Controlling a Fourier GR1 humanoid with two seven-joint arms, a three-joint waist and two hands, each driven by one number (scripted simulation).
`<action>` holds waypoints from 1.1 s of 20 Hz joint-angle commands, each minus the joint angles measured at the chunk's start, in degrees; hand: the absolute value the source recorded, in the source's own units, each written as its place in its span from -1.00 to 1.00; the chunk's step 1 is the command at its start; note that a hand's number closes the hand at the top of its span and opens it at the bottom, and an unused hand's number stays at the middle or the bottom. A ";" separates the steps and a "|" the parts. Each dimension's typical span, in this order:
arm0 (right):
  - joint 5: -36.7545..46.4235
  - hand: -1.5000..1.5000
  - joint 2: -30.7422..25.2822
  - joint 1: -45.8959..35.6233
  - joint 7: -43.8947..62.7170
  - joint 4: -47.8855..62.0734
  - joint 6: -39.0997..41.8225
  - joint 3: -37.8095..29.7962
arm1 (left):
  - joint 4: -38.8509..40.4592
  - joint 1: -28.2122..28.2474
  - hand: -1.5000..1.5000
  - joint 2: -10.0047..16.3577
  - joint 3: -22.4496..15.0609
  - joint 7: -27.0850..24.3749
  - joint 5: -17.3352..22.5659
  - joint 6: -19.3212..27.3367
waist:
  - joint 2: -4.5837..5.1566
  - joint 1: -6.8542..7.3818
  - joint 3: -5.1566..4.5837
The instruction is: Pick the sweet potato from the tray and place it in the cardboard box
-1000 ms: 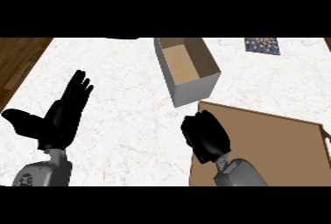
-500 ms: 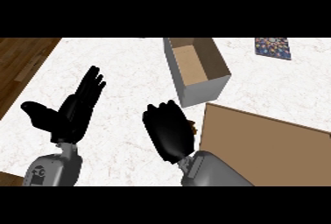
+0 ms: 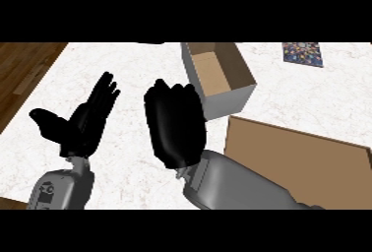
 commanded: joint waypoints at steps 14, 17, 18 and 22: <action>-9.10 1.00 0.02 -26.90 16.28 28.84 -11.16 -1.95 | -0.68 -1.21 0.00 0.89 2.54 1.51 0.40 1.63 | 0.28 -3.79 0.05; -10.08 1.00 0.02 -30.25 13.19 36.31 -12.80 -3.07 | -0.71 -0.32 0.00 0.45 2.43 0.39 -0.33 2.34 | 0.63 -3.92 0.04; -10.15 1.00 0.02 -31.08 12.67 38.81 -12.98 -3.35 | -0.68 0.96 0.00 1.41 2.95 0.08 1.18 0.25 | 0.73 -3.63 0.01; -12.65 1.00 0.02 -33.70 8.03 46.49 -13.86 -3.05 | 0.89 0.55 0.00 1.09 2.89 -0.76 0.84 0.31 | 0.90 -4.40 0.03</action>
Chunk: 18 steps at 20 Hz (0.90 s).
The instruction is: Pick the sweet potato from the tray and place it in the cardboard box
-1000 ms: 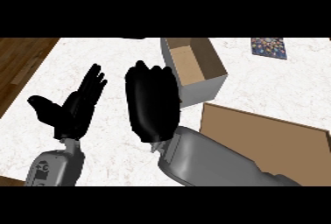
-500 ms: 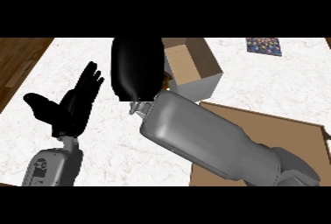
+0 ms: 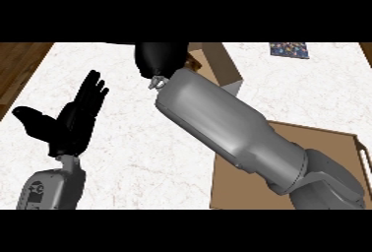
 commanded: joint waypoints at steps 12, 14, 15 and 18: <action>-13.66 -1.00 0.35 2.48 -9.67 23.58 9.64 -3.31 | -1.83 0.70 0.00 -1.30 -1.13 -0.59 -0.91 1.02 | 0.80 -0.06 0.10; -14.49 -1.00 0.34 3.35 -11.71 23.35 6.28 -2.96 | -1.25 3.00 0.00 0.23 -0.25 -1.89 -0.58 -0.57 | 0.54 -0.32 0.10; -13.78 -1.00 0.34 4.10 -13.77 24.13 2.05 -3.19 | -0.90 1.12 0.00 0.82 0.82 -0.15 0.94 -1.11 | 0.69 -0.55 0.13; -11.11 -1.00 0.33 3.98 -18.04 23.25 -9.14 -3.17 | -1.96 2.45 0.00 0.92 1.39 -1.15 0.23 -0.17 | 0.55 -1.15 0.18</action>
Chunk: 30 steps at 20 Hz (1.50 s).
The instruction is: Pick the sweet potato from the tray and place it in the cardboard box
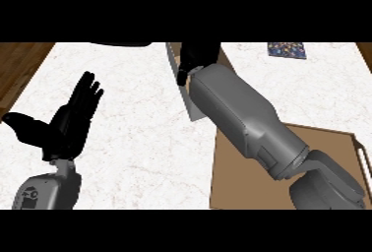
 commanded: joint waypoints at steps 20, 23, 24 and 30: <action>-22.52 -1.00 0.55 9.67 -30.98 -16.48 -40.95 -19.99 | -0.96 2.68 0.00 -2.42 -1.74 -1.21 -2.63 2.67 | 0.47 -2.61 0.07; -25.64 -1.00 0.55 12.72 -37.66 -17.79 -40.03 -22.22 | 0.30 1.57 0.00 -0.96 0.19 -0.14 -1.33 1.87 | 0.17 -3.75 0.04; -26.36 -1.00 0.55 14.65 -39.94 -18.00 -40.77 -22.91 | -0.18 3.19 0.00 -0.56 1.10 -1.61 -0.35 0.95 | 0.06 -3.84 0.03; -31.63 -1.00 0.55 22.80 -51.38 -22.19 -39.97 -24.73 | -0.31 5.54 0.00 -0.44 1.33 -2.97 -0.59 0.46 | -0.22 -4.45 0.03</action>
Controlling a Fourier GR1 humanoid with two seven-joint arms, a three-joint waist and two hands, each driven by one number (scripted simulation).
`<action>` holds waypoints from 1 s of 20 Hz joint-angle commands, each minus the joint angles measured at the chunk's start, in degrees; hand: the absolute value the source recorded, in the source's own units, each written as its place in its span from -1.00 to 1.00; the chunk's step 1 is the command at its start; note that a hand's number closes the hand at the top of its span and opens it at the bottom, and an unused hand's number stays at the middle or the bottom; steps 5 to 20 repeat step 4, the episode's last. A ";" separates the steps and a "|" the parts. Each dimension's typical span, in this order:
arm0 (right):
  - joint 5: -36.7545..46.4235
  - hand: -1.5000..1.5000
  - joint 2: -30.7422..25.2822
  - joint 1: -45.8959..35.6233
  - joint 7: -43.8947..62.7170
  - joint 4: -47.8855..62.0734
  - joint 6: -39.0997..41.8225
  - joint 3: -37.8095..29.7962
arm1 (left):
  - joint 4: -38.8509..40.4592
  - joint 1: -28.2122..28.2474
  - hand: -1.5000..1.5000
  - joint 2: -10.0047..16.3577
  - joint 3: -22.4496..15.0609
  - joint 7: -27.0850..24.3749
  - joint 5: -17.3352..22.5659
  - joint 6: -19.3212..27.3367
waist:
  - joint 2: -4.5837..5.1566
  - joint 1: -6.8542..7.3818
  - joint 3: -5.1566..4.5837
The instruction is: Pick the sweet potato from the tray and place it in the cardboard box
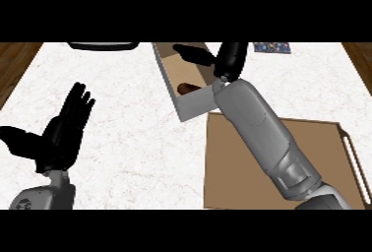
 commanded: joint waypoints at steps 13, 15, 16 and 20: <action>0.17 -1.00 0.13 8.82 -2.82 -8.45 1.21 0.76 | -6.02 3.49 0.00 -0.01 -0.48 3.96 0.05 0.64 | -0.54 -1.03 -0.02; 0.17 -1.00 0.13 8.82 -2.82 -8.45 1.21 0.76 | -6.02 3.49 0.00 -0.01 -0.48 3.96 0.05 0.64 | -0.54 -1.03 -0.02; 0.17 -1.00 0.13 8.82 -2.82 -8.45 1.21 0.76 | -6.02 3.49 0.00 -0.01 -0.48 3.96 0.05 0.64 | -0.54 -1.03 -0.02; 0.17 -1.00 0.13 8.82 -2.82 -8.45 1.21 0.76 | -6.02 3.49 0.00 -0.01 -0.48 3.96 0.05 0.64 | -0.54 -1.03 -0.02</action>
